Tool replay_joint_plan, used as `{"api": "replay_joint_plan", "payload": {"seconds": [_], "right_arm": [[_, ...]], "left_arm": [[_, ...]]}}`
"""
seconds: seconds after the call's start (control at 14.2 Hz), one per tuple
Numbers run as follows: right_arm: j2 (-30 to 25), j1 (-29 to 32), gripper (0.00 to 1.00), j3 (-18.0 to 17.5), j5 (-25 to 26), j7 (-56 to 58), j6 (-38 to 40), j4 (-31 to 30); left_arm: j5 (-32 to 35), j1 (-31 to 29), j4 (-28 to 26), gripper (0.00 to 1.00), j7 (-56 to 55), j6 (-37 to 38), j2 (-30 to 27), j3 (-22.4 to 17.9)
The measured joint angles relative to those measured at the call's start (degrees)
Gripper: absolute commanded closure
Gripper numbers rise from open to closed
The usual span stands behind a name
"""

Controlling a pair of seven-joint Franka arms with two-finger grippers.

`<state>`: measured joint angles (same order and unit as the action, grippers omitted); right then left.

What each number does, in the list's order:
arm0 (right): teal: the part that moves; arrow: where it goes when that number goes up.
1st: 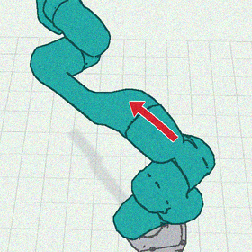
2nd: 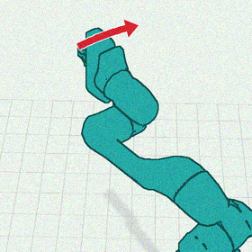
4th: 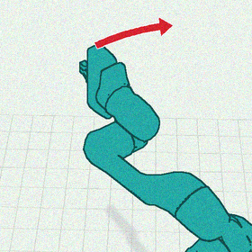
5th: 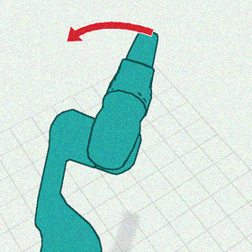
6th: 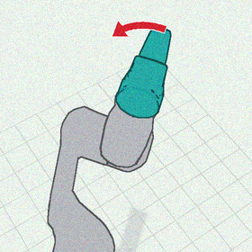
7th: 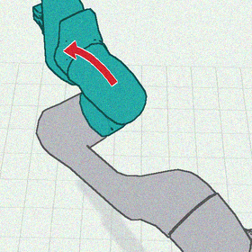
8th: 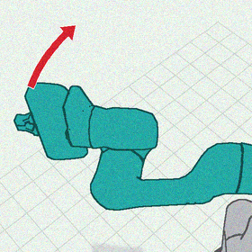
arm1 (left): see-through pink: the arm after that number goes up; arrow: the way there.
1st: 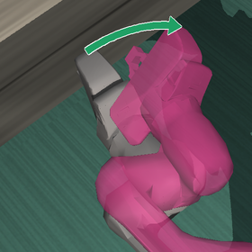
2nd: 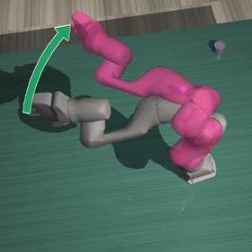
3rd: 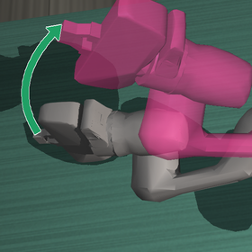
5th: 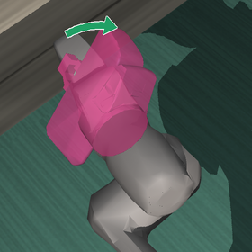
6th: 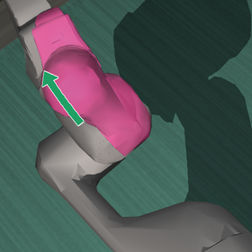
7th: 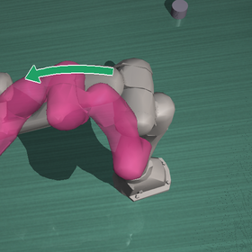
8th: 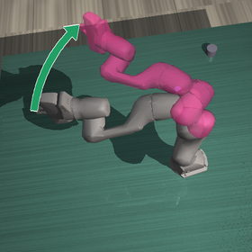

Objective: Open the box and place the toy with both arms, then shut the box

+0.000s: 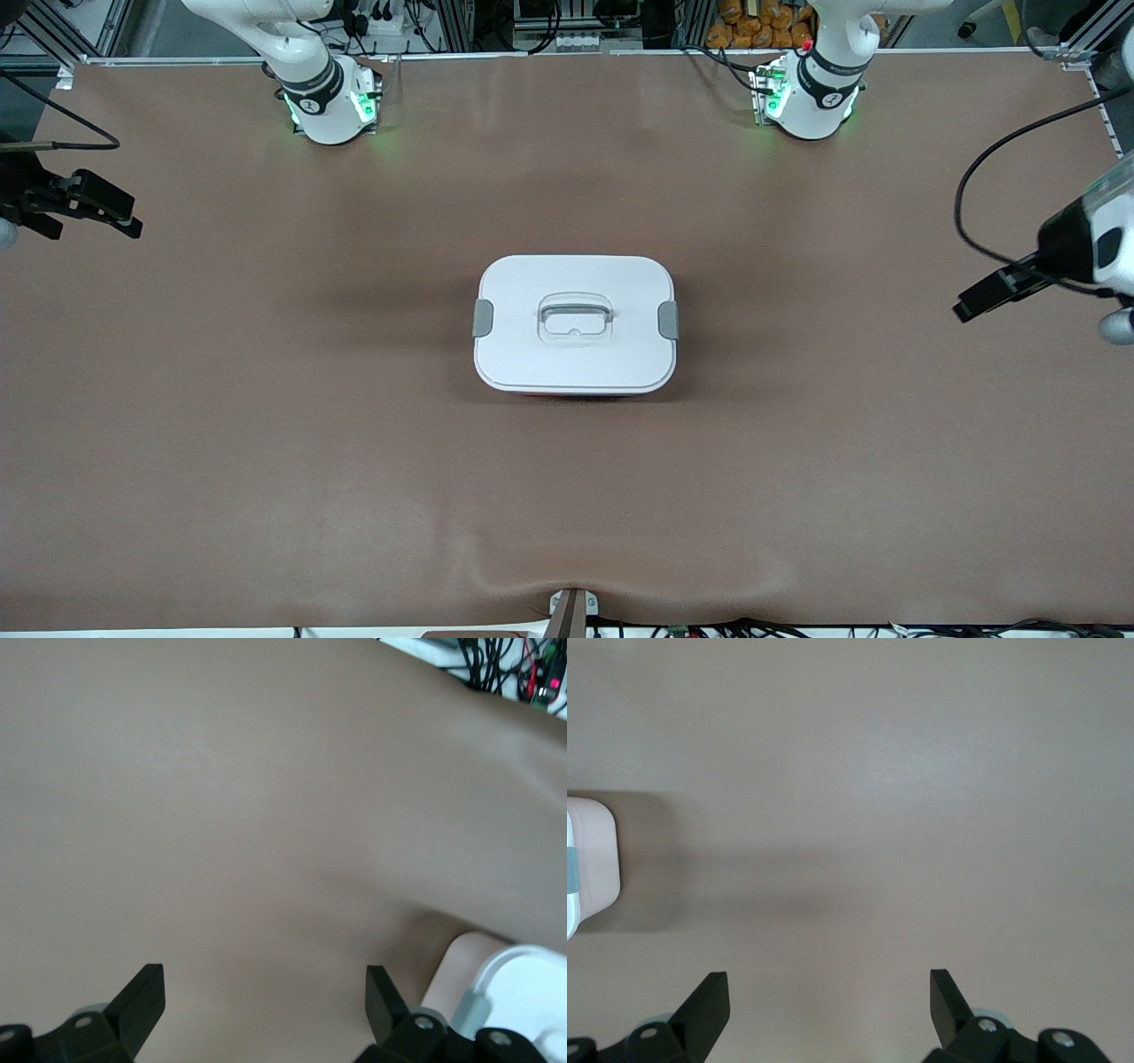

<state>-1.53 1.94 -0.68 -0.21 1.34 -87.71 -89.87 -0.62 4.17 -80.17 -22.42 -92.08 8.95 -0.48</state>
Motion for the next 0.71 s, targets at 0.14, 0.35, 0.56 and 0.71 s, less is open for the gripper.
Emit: {"api": "replay_joint_plan", "payload": {"seconds": [0.14,0.35,0.56,0.71], "right_arm": [[0.0,0.0,0.0,0.0,0.0,0.0,0.0,0.0],[0.0,0.0,0.0,0.0,0.0,0.0,0.0,0.0],[0.0,0.0,0.0,0.1,0.0,0.0,0.0,0.0],[0.0,0.0,0.0,0.1,0.0,0.0,0.1,0.0]], "left_arm": [[0.0,-0.3,0.0,0.0,5.1,2.7,-1.7,-1.3],[0.0,-0.3,0.1,0.0,10.1,8.1,-5.3,-2.9],[0.0,-0.3,0.0,0.0,13.6,13.0,-8.4,-3.6],[0.0,-0.2,-0.2,0.0,14.1,15.1,-9.8,-3.6]]}}
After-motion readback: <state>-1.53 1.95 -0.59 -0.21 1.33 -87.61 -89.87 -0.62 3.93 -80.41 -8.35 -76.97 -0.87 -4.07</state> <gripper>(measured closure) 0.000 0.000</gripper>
